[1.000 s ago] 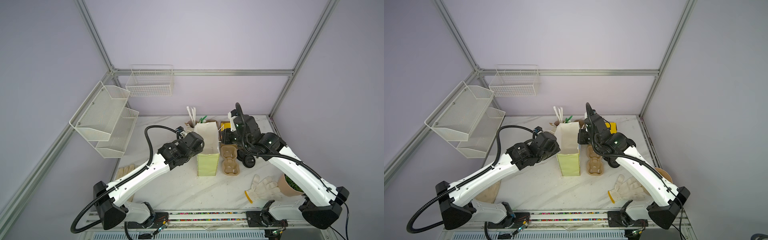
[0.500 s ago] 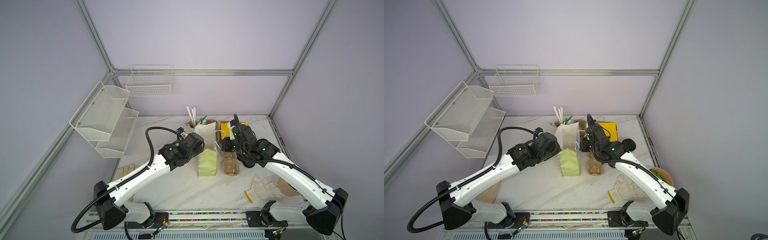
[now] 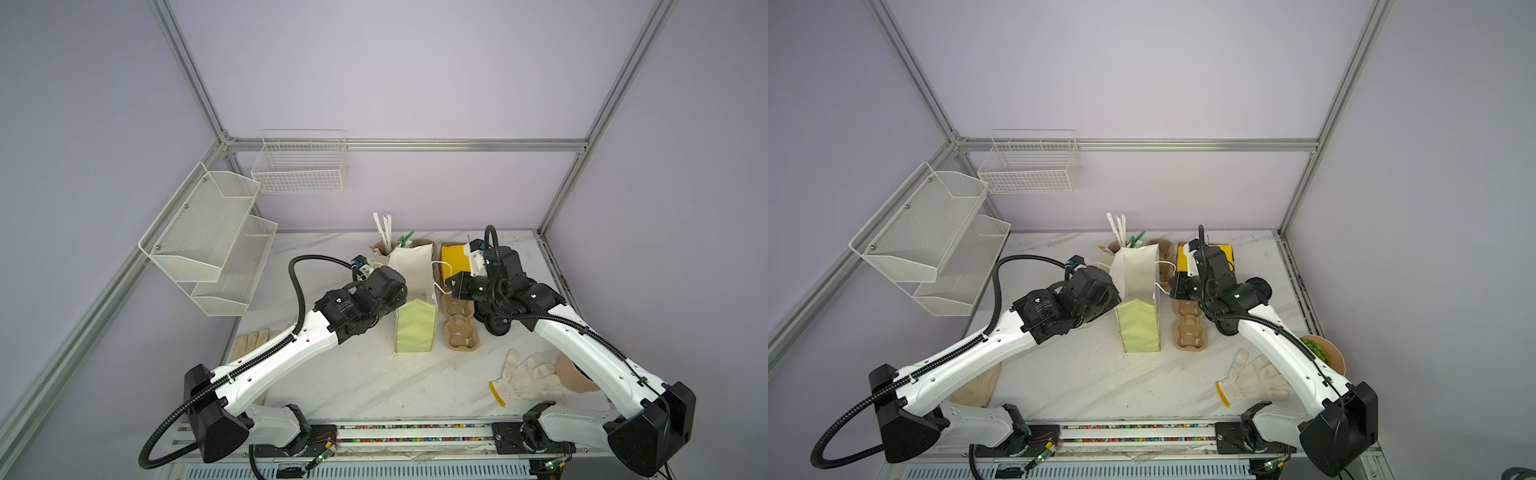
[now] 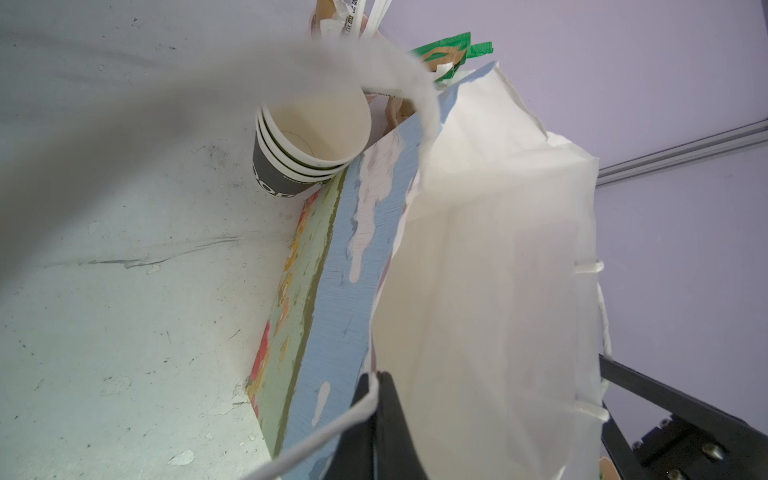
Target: Pack the takeout coffee
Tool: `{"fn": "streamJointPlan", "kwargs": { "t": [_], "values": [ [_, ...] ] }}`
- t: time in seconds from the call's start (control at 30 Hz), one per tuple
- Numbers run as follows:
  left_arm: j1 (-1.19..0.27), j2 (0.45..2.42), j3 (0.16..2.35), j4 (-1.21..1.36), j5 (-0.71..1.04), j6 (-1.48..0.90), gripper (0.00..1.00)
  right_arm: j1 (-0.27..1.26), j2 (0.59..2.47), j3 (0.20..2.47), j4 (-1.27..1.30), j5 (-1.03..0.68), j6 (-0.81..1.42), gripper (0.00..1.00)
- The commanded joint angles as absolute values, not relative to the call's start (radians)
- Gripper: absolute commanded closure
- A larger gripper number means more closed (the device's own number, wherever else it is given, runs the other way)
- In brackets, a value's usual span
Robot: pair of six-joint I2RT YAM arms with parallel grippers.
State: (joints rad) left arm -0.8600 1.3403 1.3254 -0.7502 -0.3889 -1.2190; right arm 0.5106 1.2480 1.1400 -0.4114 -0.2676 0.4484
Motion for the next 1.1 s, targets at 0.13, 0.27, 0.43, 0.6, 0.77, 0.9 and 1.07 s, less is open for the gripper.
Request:
{"fn": "streamJointPlan", "kwargs": {
  "t": [0.13, 0.27, 0.43, 0.6, 0.77, 0.9, 1.07],
  "values": [
    [-0.863, 1.338, 1.302, -0.712, -0.348, -1.184, 1.0, 0.496, 1.228, 1.158, -0.398, -0.295, 0.448, 0.95],
    [-0.862, 1.337, 1.311, -0.699, -0.342, -1.168, 1.0, 0.48, 1.211, 1.185, -0.421, -0.298, 0.441, 0.86],
    [-0.861, 1.32, 1.328, -0.692, -0.355, -1.148, 0.93, 0.468, 1.213, 1.237, -0.463, -0.289, 0.42, 0.73],
    [-0.861, 1.294, 1.343, -0.69, -0.371, -1.125, 0.68, 0.463, 1.221, 1.303, -0.511, -0.275, 0.388, 0.62],
    [-0.861, 1.268, 1.347, -0.678, -0.382, -1.1, 0.42, 0.457, 1.225, 1.352, -0.541, -0.26, 0.37, 0.56],
    [-0.859, 1.248, 1.37, -0.685, -0.412, -1.052, 0.37, 0.45, 1.229, 1.392, -0.569, -0.238, 0.359, 0.52],
    [-0.845, 1.206, 1.396, -0.702, -0.478, -0.966, 0.33, 0.445, 1.215, 1.467, -0.621, -0.169, 0.357, 0.37]
  ]
}}
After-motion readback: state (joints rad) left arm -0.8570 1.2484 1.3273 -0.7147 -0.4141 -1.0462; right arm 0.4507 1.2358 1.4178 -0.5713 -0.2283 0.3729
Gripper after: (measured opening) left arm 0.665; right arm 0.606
